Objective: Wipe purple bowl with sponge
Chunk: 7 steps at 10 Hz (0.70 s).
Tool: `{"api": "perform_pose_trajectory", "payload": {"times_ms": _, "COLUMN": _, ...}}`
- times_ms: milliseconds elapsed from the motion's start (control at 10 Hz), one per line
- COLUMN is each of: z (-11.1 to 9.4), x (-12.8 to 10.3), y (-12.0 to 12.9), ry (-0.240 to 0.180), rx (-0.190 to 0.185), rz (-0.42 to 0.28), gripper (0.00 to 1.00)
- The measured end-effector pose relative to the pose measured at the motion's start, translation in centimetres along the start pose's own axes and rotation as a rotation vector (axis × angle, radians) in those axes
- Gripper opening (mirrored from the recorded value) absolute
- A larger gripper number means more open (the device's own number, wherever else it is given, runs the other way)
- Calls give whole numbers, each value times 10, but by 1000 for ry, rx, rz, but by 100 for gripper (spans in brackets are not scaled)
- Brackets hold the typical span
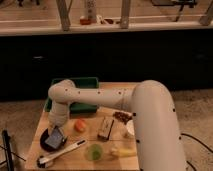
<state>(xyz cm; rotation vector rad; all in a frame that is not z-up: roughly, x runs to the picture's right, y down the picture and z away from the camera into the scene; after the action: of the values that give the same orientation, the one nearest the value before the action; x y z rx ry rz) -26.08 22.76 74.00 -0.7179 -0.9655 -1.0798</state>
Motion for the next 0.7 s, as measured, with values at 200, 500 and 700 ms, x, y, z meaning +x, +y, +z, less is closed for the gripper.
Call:
{"api": "perform_pose_trajectory", "payload": {"times_ms": 200, "z": 3, "x": -1, "y": -21, "ry": 0, "rx": 8, "rz": -48, "gripper": 0}}
{"api": "perform_pose_trajectory", "payload": {"times_ms": 500, "z": 4, "x": -11, "y": -34, "ry": -7, "rx": 17, "rz": -100, "gripper": 0}}
{"api": "perform_pose_trajectory", "payload": {"times_ms": 700, "z": 1, "x": -17, "y": -28, "ry": -6, "rx": 24, "rz": -98, "gripper": 0}}
